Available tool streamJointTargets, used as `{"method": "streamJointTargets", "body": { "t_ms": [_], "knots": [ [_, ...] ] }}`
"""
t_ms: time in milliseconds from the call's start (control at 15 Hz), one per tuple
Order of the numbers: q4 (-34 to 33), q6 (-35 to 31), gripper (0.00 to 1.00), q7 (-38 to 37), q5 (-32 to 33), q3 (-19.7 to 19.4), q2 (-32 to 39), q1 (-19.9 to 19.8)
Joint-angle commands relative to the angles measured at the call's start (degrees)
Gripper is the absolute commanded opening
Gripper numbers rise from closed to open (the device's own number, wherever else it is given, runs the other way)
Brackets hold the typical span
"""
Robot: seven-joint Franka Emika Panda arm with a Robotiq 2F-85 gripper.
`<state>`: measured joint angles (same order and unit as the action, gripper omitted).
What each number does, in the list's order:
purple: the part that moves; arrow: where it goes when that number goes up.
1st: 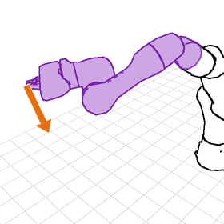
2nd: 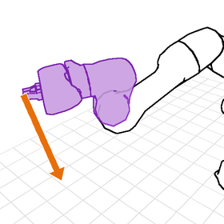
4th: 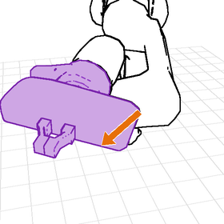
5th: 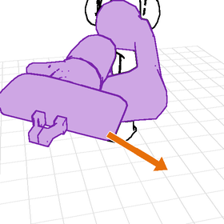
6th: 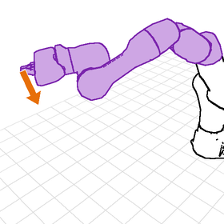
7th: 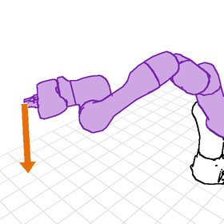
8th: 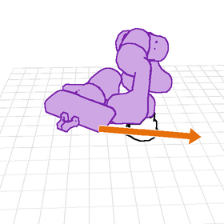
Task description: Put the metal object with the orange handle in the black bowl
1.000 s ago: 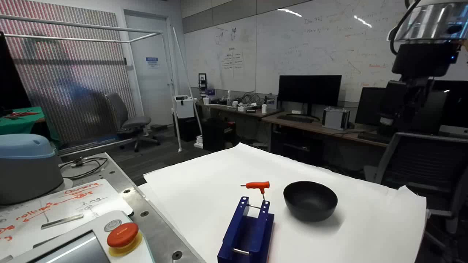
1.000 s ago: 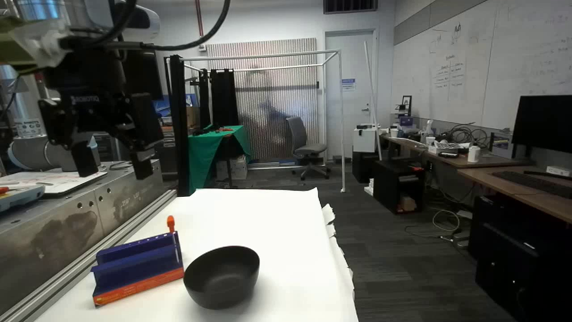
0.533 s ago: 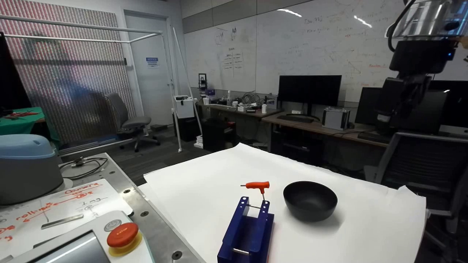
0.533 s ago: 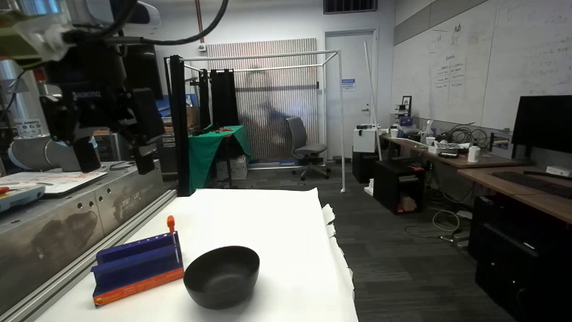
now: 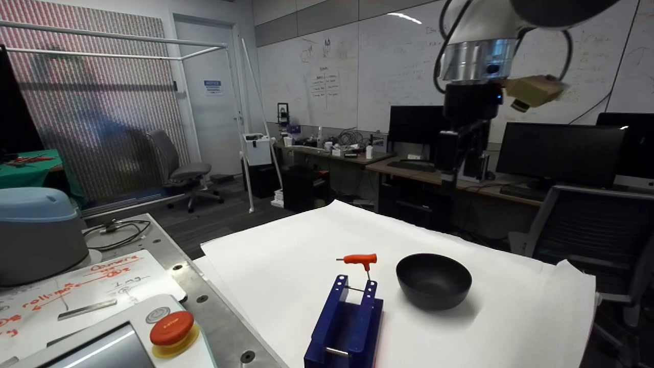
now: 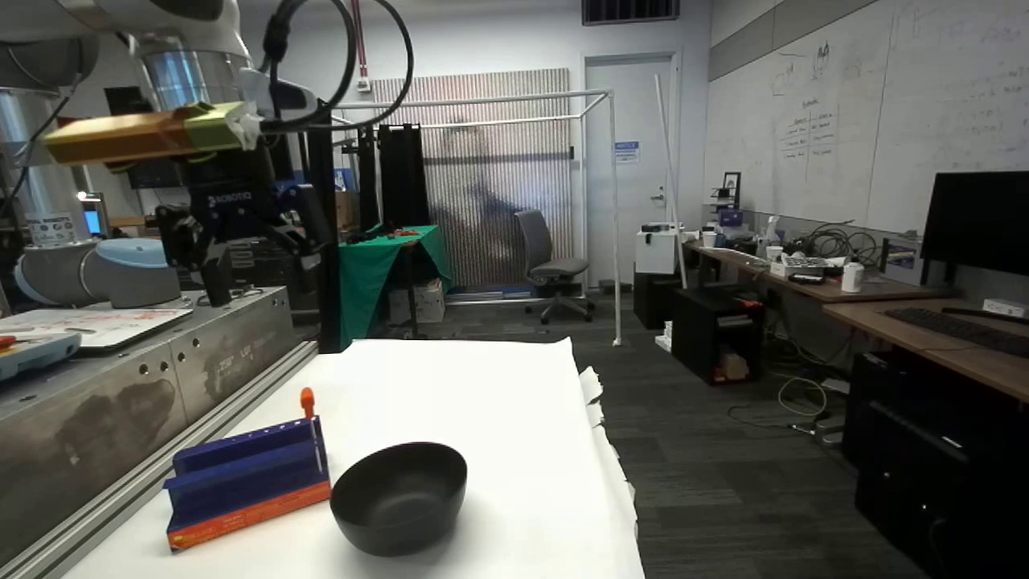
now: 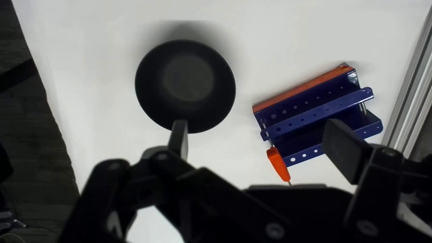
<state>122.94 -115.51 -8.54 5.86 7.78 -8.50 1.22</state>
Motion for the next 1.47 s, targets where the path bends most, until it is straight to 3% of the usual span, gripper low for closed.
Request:
{"method": "streamJointTargets", "body": {
  "t_ms": [0, 400, 933, 1400],
  "knots": [
    [-14.26, 4.92, 1.0, 4.49, 1.12, -0.41, 14.11, 1.92],
    [-31.86, 14.32, 1.0, 9.77, 1.03, -0.78, 32.1, 4.53],
    [-54.47, 26.38, 1.0, 13.07, 4.05, -1.98, 49.68, 8.47],
    [-64.6, 27.6, 1.0, 12.87, 2.65, -2.84, 58.63, 8.78]
  ]
}}
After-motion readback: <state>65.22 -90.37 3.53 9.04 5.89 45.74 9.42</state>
